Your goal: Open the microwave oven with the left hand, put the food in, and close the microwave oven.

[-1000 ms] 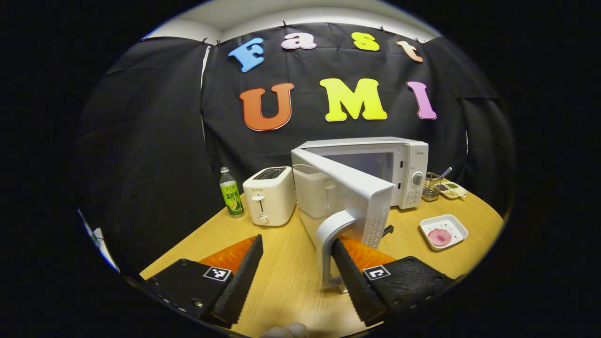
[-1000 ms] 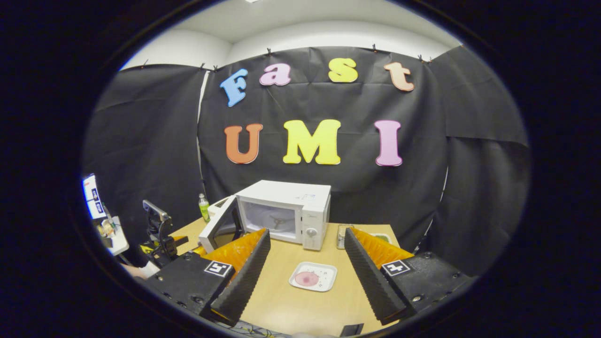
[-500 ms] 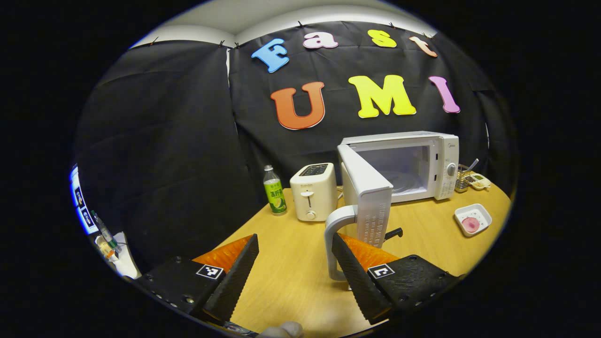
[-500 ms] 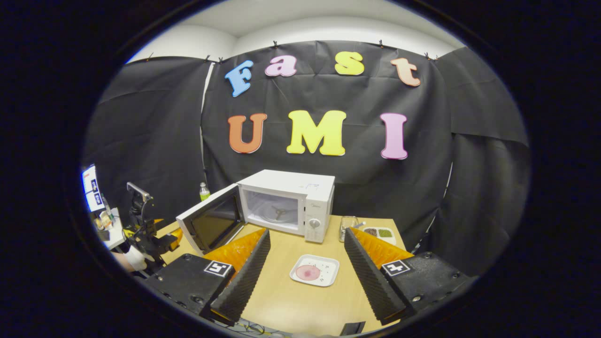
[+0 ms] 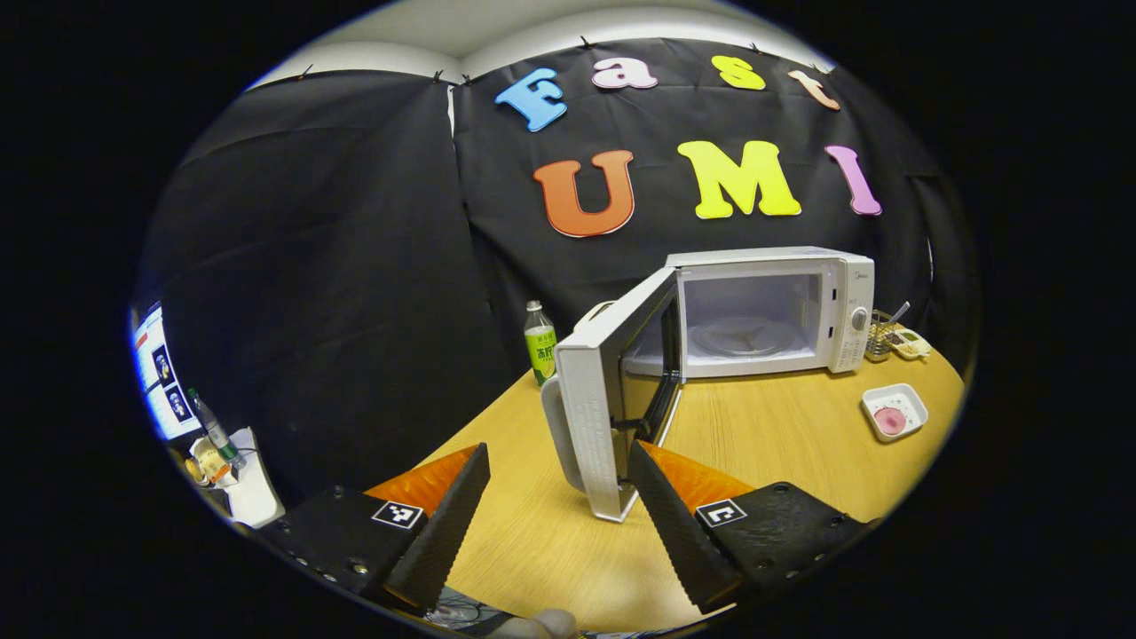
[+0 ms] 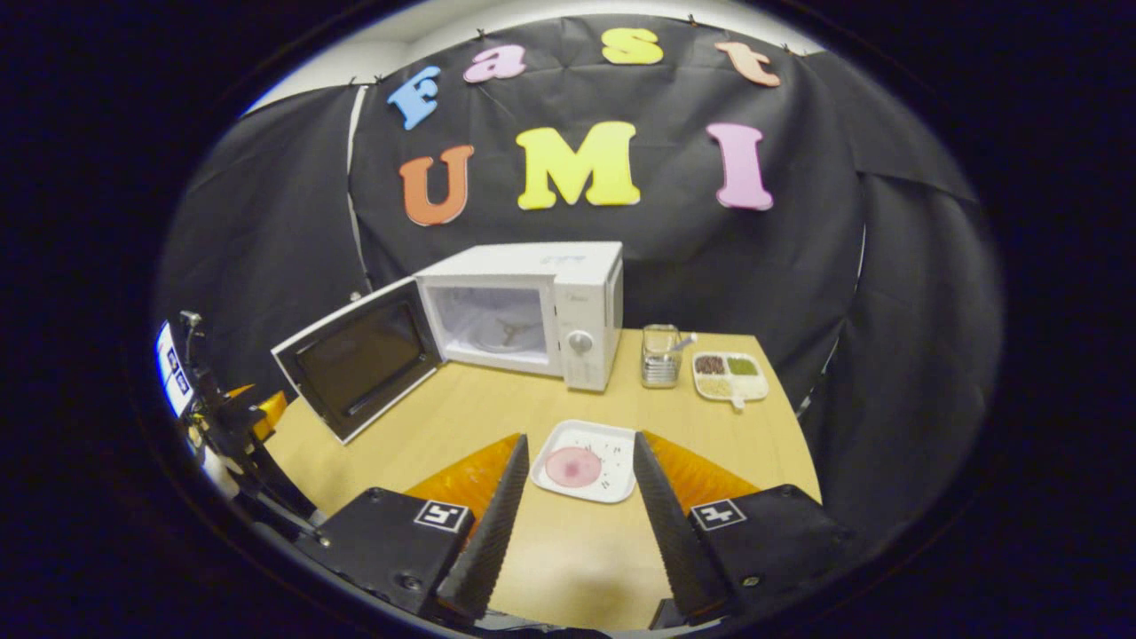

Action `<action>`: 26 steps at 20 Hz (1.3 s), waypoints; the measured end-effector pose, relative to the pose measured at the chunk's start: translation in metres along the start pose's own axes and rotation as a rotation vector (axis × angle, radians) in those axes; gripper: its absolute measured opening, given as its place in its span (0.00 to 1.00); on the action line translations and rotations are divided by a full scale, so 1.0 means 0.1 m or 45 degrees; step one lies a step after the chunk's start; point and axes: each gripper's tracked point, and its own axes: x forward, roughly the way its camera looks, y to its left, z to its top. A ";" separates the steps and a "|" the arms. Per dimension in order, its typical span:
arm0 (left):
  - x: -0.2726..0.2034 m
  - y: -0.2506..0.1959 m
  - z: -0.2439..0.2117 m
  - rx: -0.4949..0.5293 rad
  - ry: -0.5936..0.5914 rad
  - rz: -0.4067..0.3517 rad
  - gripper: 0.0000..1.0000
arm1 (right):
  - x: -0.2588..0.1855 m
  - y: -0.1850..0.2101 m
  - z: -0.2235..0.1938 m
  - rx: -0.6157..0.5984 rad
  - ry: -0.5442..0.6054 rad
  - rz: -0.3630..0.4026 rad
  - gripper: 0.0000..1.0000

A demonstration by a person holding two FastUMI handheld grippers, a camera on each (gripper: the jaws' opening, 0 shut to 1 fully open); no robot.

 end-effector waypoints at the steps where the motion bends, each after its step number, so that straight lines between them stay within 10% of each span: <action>1: -0.07 -0.04 0.05 -0.004 -0.004 -0.004 0.96 | 0.19 -0.09 -0.18 0.031 0.072 -0.003 0.73; 6: -0.39 -0.35 0.49 -0.033 -0.065 -0.038 0.95 | 1.02 -0.38 -0.88 0.210 0.365 0.005 0.56; 9: -0.52 -0.57 0.81 -0.029 -0.111 -0.058 0.95 | 1.33 -0.58 -1.02 0.231 0.430 -0.020 0.24; 18: -0.58 -1.16 1.45 0.010 -0.185 -0.072 0.95 | 1.68 -0.58 -1.26 0.322 0.613 0.088 0.33; 19: -0.58 -1.21 1.46 0.013 -0.185 -0.071 0.95 | 1.68 -0.57 -1.27 0.344 0.630 0.093 0.20; 20: -0.61 -1.23 1.47 0.019 -0.183 -0.065 0.95 | 1.71 -0.58 -1.29 0.362 0.646 0.080 0.33; 22: -0.64 -1.26 1.45 0.033 -0.172 -0.052 0.95 | 1.70 -0.63 -1.29 0.403 0.672 0.061 0.14; 23: -0.63 -1.27 1.43 0.036 -0.163 -0.046 0.95 | 1.70 -0.64 -1.30 0.415 0.683 0.046 0.24; 26: -0.62 -1.34 1.42 0.039 -0.151 -0.041 0.95 | 1.73 -0.69 -1.31 0.405 0.714 0.010 0.09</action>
